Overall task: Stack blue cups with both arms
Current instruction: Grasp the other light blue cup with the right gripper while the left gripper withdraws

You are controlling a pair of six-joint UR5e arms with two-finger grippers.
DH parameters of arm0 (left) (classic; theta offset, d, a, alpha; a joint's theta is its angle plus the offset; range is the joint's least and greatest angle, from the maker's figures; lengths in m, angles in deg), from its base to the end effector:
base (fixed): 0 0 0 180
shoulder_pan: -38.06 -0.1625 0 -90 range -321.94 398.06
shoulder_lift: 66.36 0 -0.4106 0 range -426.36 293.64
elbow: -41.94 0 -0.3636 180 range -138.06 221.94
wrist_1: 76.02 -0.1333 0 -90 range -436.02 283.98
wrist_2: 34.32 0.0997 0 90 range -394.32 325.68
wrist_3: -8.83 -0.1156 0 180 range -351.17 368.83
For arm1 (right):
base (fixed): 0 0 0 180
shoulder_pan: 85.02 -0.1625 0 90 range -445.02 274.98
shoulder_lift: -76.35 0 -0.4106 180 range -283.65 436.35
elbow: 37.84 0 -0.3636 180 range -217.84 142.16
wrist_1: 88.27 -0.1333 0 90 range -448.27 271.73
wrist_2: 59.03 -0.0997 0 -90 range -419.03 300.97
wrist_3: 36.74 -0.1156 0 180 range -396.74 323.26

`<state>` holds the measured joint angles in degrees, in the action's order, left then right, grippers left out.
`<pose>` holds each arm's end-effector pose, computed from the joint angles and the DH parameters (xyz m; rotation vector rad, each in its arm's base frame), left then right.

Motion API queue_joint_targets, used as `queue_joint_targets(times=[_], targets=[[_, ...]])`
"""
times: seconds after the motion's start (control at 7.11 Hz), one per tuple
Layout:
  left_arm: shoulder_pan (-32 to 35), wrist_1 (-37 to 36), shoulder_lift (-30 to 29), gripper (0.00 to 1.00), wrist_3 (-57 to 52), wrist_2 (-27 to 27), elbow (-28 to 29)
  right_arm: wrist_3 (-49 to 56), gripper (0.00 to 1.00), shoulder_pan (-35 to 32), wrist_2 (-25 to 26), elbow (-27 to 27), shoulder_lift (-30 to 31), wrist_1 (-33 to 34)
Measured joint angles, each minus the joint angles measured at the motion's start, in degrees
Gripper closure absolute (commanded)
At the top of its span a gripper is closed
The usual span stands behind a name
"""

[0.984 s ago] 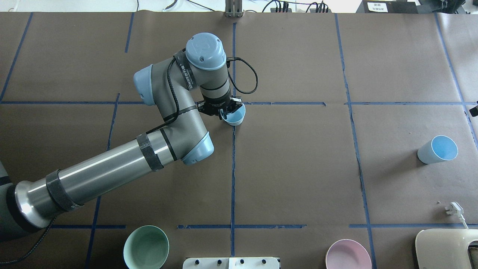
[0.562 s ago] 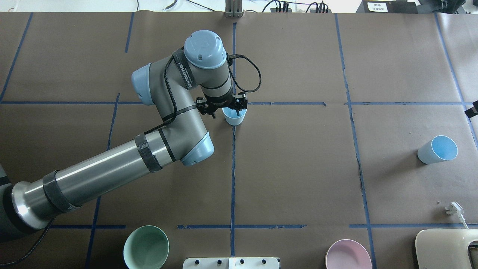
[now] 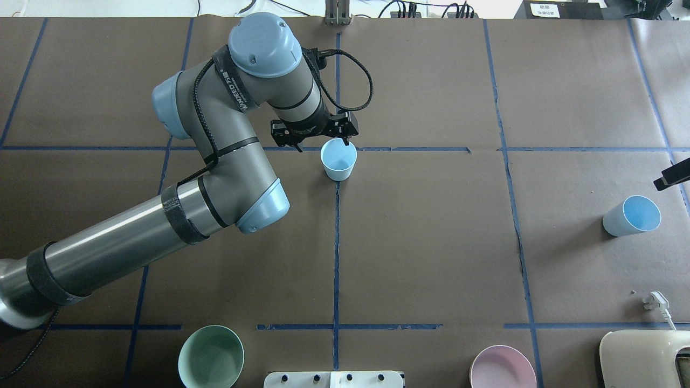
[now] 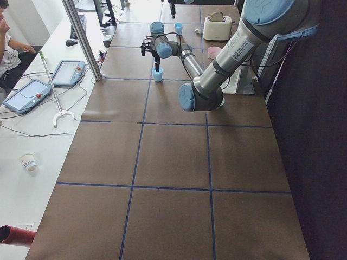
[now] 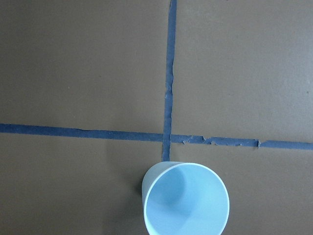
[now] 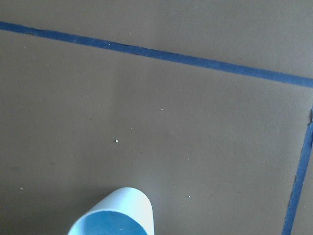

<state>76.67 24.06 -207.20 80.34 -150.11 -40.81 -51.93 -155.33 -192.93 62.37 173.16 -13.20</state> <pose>0.5144 -0.5171 0.1524 0.0739 1.0060 -0.1102 -0.0966 -0.4276 0.5964 0.0625 -0.8166 -0.1966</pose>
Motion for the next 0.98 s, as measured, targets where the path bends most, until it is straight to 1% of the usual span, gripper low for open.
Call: queue_joint_targets(times=[0.14,0.28,0.7,0.84,0.98], targets=[[0.21,0.01,0.15,0.0,0.02,-0.03,-0.38,-0.89,0.0,1.43,0.96,-0.11,1.85,-2.96],[0.28,0.02,0.18,0.0,0.03,-0.02,-0.51,-1.3,0.0,2.57,1.2,-0.46,3.0,-4.35],[0.3,0.02,0.21,0.0,0.05,0.06,-0.69,-2.78,0.01,4.82,1.26,-1.96,3.08,-5.08],[0.3,0.02,0.25,0.0,0.07,0.1,-0.75,-2.95,0.04,5.19,1.3,-2.96,2.29,-5.1],[0.31,0.02,0.27,0.0,0.05,0.12,-0.9,-3.02,0.31,5.46,1.29,-4.83,0.78,-5.13]])
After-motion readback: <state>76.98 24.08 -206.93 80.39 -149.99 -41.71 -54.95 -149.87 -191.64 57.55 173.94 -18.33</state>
